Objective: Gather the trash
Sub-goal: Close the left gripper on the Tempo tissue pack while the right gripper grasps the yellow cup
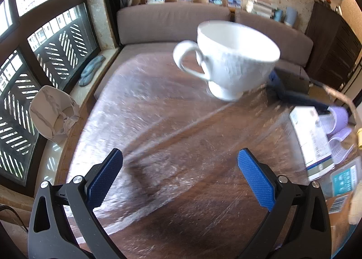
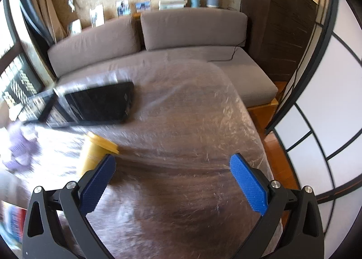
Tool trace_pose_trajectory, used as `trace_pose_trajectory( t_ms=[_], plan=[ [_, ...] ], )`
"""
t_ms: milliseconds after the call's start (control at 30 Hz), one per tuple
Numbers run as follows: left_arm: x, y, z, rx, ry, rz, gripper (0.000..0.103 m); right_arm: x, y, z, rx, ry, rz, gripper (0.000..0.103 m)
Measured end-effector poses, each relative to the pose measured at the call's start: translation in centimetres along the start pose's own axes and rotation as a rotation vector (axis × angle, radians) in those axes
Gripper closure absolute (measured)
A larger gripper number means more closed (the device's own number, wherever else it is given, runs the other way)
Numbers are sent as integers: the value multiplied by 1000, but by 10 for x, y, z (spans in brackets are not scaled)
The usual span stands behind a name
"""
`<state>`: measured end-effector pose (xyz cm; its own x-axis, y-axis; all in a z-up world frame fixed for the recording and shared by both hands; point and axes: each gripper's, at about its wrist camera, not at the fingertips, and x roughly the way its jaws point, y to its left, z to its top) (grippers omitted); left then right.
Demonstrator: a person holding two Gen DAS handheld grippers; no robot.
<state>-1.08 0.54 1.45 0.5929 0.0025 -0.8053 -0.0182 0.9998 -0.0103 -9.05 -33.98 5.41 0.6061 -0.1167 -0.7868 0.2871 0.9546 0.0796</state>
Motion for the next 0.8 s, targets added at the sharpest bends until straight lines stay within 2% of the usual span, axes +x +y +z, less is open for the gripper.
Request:
trace_pose_trajectory(
  t_ms=[133, 233, 367, 533, 633, 800],
  plan=[
    [-34, 5, 9, -5, -56, -52, 1, -25, 5, 10, 21, -57, 28, 4],
    [-59, -3, 0, 34, -82, -133, 1, -33, 21, 15, -3, -68, 40, 4],
    [-81, -32, -28, 171, -41, -220, 1, -29, 45, 15, -43, -57, 40, 4],
    [-91, -61, -62, 304, 5, -263, 1, -13, 56, 10, -46, -6, 50, 4],
    [-85, -65, -76, 329, 39, -270, 1, -4, 59, 8, -31, 10, 43, 4],
    [-72, -71, -82, 339, 60, -238, 1, 11, 66, 8, -25, 28, 11, 4]
  ],
)
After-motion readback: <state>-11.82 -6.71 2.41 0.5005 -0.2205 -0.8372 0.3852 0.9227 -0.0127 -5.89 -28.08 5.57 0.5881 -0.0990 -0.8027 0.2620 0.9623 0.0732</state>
